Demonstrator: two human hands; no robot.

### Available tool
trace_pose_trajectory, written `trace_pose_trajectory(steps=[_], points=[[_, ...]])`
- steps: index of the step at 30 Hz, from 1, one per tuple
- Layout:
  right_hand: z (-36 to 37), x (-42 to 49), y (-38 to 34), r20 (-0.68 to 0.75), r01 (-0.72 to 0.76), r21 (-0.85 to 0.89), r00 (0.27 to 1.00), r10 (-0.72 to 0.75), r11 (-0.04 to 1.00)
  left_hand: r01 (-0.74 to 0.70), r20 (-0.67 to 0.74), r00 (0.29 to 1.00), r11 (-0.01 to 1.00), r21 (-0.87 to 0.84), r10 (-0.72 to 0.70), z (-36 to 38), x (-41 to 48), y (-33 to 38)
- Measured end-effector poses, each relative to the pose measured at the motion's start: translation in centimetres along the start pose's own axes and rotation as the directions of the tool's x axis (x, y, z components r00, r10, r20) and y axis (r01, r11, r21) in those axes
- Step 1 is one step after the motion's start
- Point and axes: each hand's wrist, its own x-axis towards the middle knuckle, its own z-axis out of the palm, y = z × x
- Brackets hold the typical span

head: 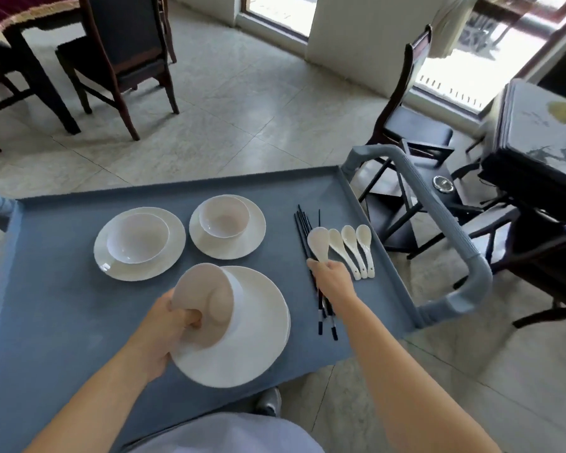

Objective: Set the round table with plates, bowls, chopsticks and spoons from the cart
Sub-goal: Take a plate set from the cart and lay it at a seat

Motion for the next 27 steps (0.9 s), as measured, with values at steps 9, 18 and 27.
trace_pose_trajectory(steps=[9,18,27], points=[[2.6,-17.0,6.1,-0.047,-0.148,0.801,0.95,0.309,0.58,-0.104,0.509,0.857,0.943,0.317,-0.077,-0.2,2.9,2.0],[1.3,-34.8,13.8,-0.155,-0.022,0.91,0.908,0.389,0.414,-0.353,0.739,0.63,0.759,0.547,-0.239,14.4,-3.8,-3.0],[-4.4,-42.2,21.5,-0.37,0.085,0.867,0.768,0.522,0.491,-0.553,0.815,0.463,0.604,0.574,-0.349,27.3,-12.4,-8.8]])
